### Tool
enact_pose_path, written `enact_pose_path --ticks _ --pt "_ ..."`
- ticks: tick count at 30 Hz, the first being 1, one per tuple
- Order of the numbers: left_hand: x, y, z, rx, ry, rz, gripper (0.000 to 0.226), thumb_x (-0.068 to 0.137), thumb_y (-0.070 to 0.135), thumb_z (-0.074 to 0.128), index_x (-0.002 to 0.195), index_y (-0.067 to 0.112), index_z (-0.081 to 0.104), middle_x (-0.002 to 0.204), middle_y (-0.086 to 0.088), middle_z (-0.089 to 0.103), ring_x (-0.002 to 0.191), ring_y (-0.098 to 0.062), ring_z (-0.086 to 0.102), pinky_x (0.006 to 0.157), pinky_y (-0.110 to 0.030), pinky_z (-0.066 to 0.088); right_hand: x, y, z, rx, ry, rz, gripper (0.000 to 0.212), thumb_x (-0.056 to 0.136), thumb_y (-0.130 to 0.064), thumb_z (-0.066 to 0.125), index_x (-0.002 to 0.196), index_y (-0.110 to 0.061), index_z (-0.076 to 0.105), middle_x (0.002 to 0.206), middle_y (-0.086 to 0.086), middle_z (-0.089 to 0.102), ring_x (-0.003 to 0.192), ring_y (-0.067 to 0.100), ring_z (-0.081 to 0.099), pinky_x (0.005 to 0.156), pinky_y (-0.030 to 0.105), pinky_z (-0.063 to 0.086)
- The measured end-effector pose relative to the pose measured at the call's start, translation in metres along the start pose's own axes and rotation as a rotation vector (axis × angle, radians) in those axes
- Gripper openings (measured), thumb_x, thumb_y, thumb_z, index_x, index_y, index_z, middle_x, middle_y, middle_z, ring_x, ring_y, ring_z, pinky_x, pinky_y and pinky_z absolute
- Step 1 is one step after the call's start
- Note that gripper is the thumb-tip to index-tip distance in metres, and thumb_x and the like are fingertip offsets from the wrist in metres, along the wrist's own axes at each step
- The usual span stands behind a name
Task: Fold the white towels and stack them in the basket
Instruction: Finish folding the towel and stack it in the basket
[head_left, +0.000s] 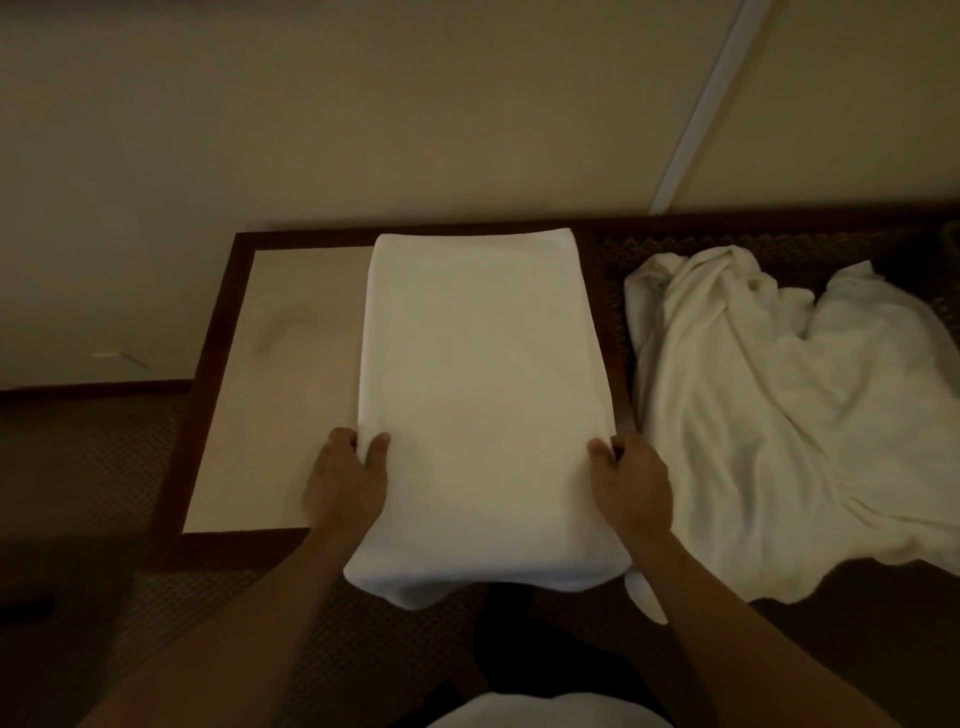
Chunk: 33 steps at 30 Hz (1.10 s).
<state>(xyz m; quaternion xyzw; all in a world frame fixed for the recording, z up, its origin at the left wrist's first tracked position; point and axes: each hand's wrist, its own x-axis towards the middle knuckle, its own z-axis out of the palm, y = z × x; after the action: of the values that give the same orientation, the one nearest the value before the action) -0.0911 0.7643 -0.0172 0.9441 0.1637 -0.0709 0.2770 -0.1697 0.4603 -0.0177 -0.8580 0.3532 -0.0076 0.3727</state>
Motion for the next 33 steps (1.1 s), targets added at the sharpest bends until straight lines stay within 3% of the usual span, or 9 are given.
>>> enact_pose_path --ticks 3,5,8,10,14,19,25,29,33 --pt "0.004 0.006 0.005 0.018 0.032 -0.028 0.052 0.097 0.064 0.043 0.115 0.018 0.057 0.103 -0.001 0.064 0.086 -0.023 0.058 0.074 -0.038 0.046 0.019 -0.014 0.001 -0.034 -0.015 -0.018 0.035 0.097 -0.051 0.053 0.087 -0.017 0.056 0.074 -0.003 0.060 0.068 0.017 0.059 0.058 0.026 0.042" --pt "0.015 0.018 0.005 -0.047 0.012 -0.032 0.053 0.099 0.063 0.041 0.118 0.016 0.058 0.105 -0.004 0.066 0.091 -0.028 0.061 0.079 -0.040 0.050 0.037 -0.026 0.004 -0.041 -0.059 -0.072 0.043 0.094 -0.059 0.055 0.090 -0.017 0.057 0.084 -0.005 0.062 0.076 0.016 0.059 0.071 0.033 0.051" --pt "0.037 0.033 0.005 -0.145 -0.025 -0.032 0.052 0.099 0.060 0.045 0.121 0.014 0.058 0.113 -0.010 0.068 0.103 -0.036 0.063 0.087 -0.043 0.051 0.059 -0.037 0.006 0.062 -0.092 -0.065 0.037 0.095 -0.050 0.060 0.088 -0.014 0.058 0.088 -0.002 0.062 0.081 0.020 0.059 0.081 0.040 0.054" --pt "0.046 0.035 0.006 -0.114 0.013 -0.057 0.049 0.099 0.057 0.047 0.123 0.015 0.055 0.115 -0.013 0.068 0.103 -0.038 0.063 0.085 -0.045 0.051 0.064 -0.037 0.003 0.123 -0.041 -0.049 0.027 0.097 -0.039 0.062 0.088 -0.014 0.060 0.081 -0.003 0.061 0.080 0.022 0.061 0.080 0.041 0.053" --pt "0.040 0.029 0.015 0.116 0.084 0.007 0.047 0.101 0.053 0.043 0.126 0.014 0.051 0.117 -0.012 0.065 0.100 -0.039 0.063 0.080 -0.046 0.048 0.070 -0.035 0.006 0.027 -0.019 -0.036 0.020 0.101 -0.026 0.057 0.111 -0.011 0.064 0.090 -0.006 0.056 0.086 0.017 0.055 0.077 0.027 0.040" --pt "0.060 0.047 0.019 0.089 0.098 -0.045 0.056 0.100 0.058 0.041 0.133 0.014 0.053 0.126 -0.013 0.063 0.112 -0.039 0.060 0.091 -0.048 0.048 0.097 -0.055 0.016 -0.060 -0.070 -0.010 0.038 0.095 -0.058 0.054 0.095 -0.020 0.053 0.090 -0.005 0.058 0.086 0.021 0.059 0.077 0.034 0.049" --pt "0.099 0.070 0.019 0.048 0.114 -0.018 0.036 0.102 0.047 0.047 0.122 0.017 0.050 0.113 -0.018 0.068 0.101 -0.042 0.064 0.080 -0.045 0.048 0.119 -0.053 0.022 -0.002 0.090 -0.088 0.027 0.102 -0.034 0.053 0.091 -0.011 0.061 0.082 0.000 0.060 0.082 0.027 0.062 0.068 0.030 0.040" --pt "0.106 0.078 0.027 0.136 0.128 -0.024 0.044 0.101 0.050 0.045 0.126 0.014 0.051 0.118 -0.018 0.066 0.106 -0.041 0.063 0.084 -0.046 0.047 0.130 -0.066 0.028 -0.056 0.061 0.007 0.035 0.099 -0.045 0.049 0.086 -0.014 0.059 0.085 0.000 0.063 0.084 0.026 0.064 0.076 0.039 0.054" --pt "0.136 0.096 0.025 0.068 0.077 -0.028 0.057 0.099 0.059 0.043 0.127 0.012 0.055 0.121 -0.018 0.065 0.110 -0.041 0.061 0.088 -0.045 0.048 0.160 -0.082 0.024 -0.062 0.004 -0.032 0.045 0.096 -0.057 0.053 0.096 -0.014 0.063 0.095 0.003 0.067 0.091 0.025 0.063 0.081 0.039 0.053"
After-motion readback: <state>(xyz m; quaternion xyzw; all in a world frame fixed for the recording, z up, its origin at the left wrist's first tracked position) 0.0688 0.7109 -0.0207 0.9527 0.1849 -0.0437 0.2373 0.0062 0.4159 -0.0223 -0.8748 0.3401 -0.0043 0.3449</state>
